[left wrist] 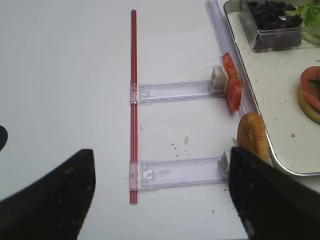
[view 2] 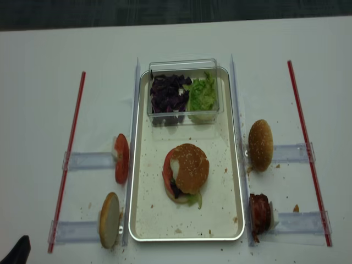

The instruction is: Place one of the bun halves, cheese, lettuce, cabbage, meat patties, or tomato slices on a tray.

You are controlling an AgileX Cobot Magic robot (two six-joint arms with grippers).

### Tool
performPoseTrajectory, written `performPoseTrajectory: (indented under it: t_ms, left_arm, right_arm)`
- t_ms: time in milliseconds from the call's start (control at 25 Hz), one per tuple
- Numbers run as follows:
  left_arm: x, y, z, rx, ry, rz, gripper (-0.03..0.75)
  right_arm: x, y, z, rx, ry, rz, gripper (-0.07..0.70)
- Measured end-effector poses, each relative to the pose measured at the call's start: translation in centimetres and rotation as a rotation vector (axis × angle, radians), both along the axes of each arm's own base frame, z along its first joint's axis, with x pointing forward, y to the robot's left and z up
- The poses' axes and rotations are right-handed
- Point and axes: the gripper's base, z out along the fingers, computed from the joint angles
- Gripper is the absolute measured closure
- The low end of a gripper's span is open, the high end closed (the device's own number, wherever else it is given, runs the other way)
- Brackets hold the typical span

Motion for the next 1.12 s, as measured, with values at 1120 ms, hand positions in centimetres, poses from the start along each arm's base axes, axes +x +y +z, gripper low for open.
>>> performPoseTrajectory:
  t_ms: [1120]
  left_arm:
    - [0.0,0.0,0.0,0.0,0.0,0.0,0.207]
  right_arm:
    - [0.0,0.0,0.0,0.001,0.0,-0.001,-0.06]
